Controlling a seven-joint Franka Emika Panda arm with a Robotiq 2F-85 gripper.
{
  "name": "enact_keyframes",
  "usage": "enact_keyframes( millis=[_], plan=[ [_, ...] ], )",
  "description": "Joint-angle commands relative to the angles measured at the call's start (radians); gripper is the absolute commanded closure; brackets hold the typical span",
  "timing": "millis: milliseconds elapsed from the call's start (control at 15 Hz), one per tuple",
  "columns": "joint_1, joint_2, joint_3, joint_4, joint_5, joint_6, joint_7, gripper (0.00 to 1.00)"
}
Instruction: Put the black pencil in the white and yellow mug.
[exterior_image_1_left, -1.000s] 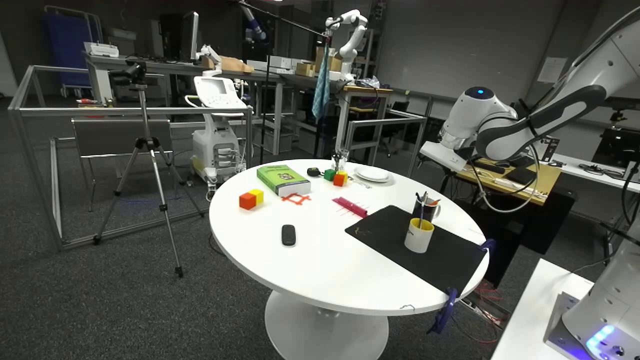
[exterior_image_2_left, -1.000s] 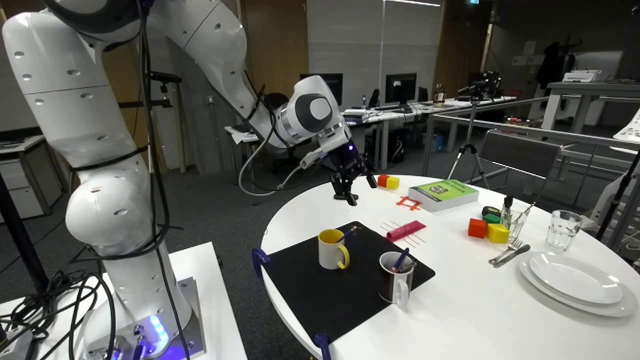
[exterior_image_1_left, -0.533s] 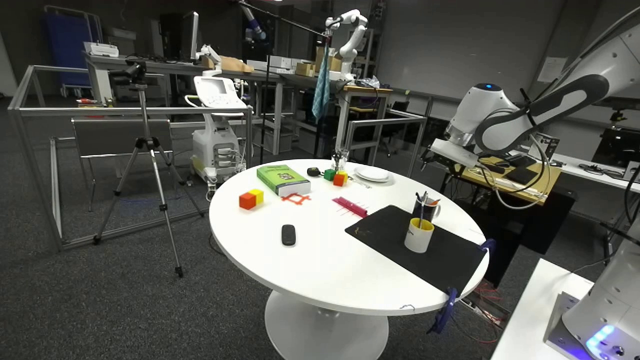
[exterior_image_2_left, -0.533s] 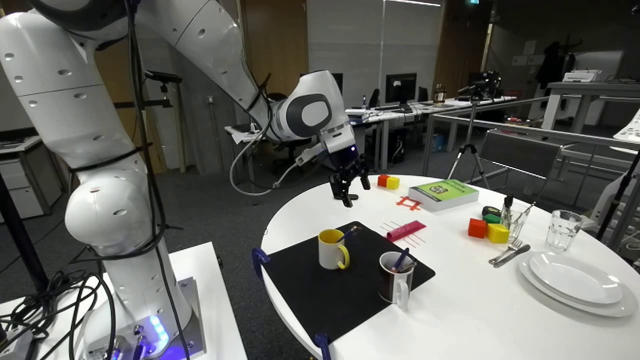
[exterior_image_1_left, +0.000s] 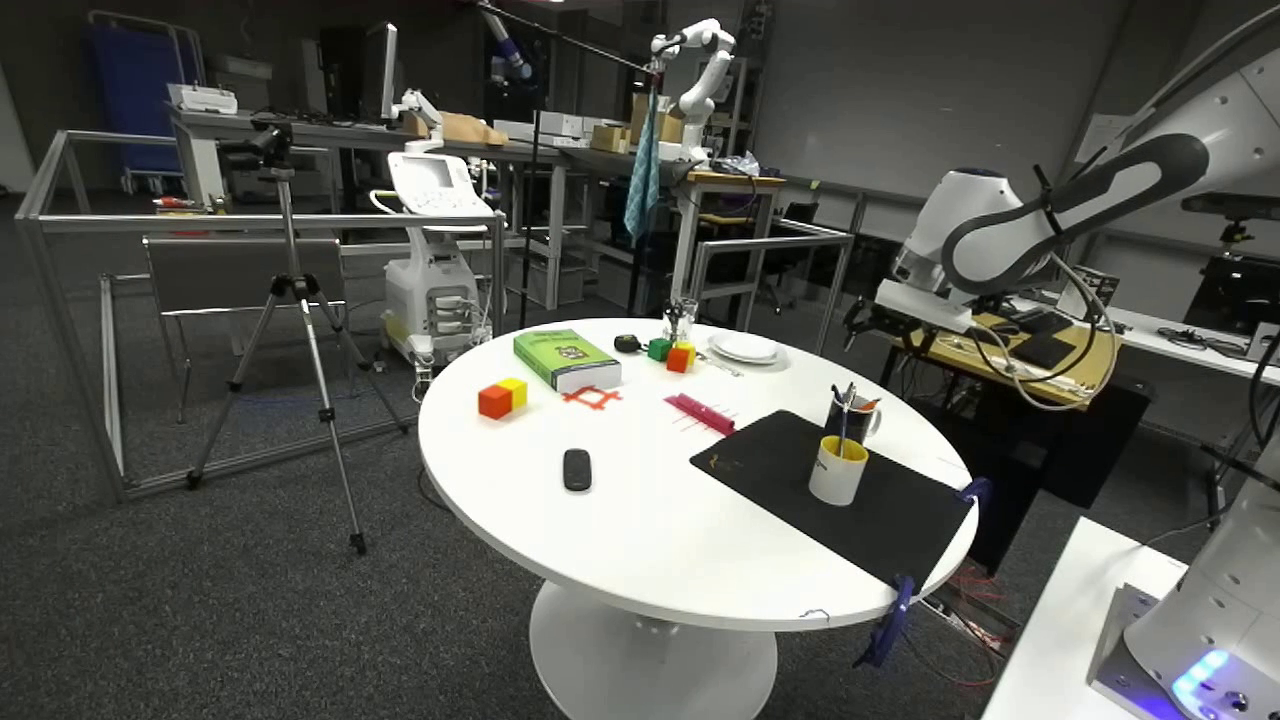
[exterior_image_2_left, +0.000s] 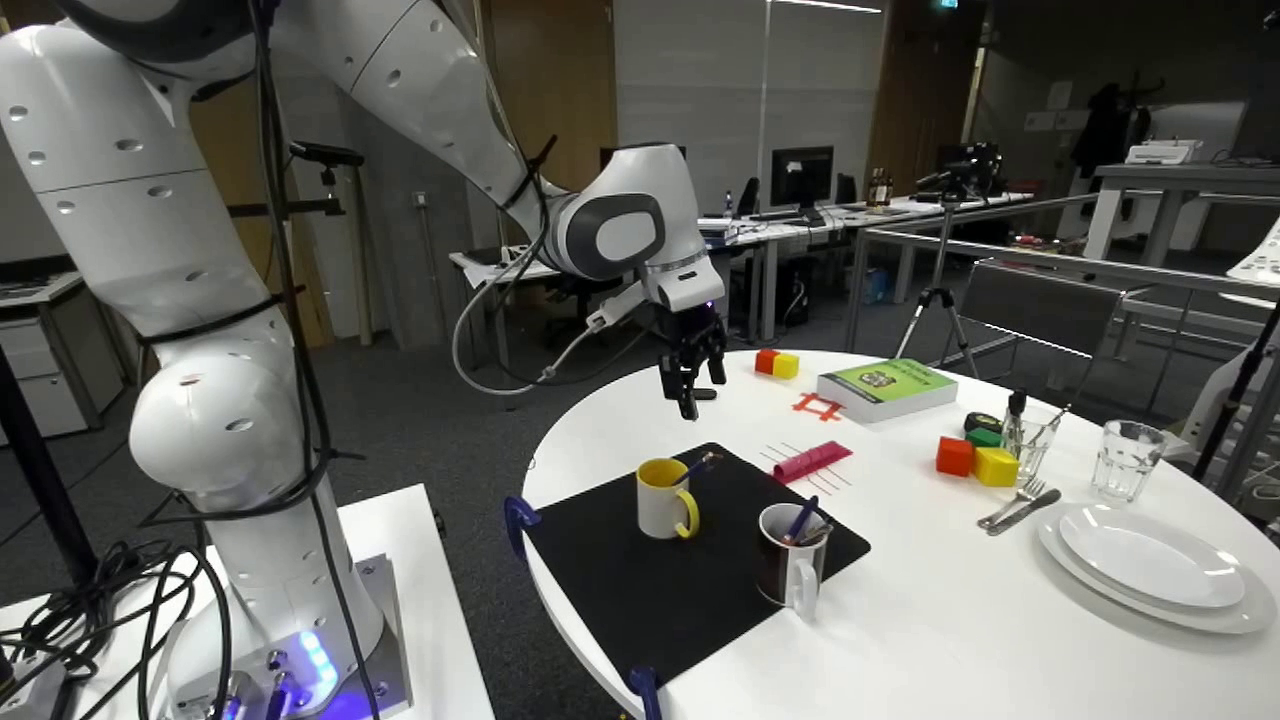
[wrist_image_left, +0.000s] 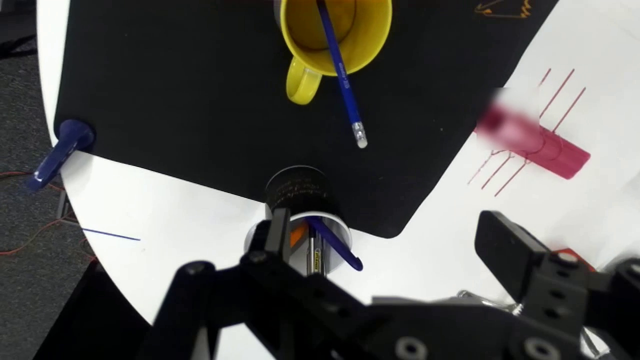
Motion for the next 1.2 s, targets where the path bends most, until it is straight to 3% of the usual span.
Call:
enact_keyframes(
  millis=[0,333,1133],
  plan=[
    [-0.028,-0.024,0.011,0.013,0.003,-0.095,-0.101,0.0],
    [-0.036,-0.014,0.012,0.031,-0.028,-0.146,-0.222,0.0],
    [-0.027,0.019,0.008,0.057,0.031,-0.07,-0.621,0.0]
  ],
)
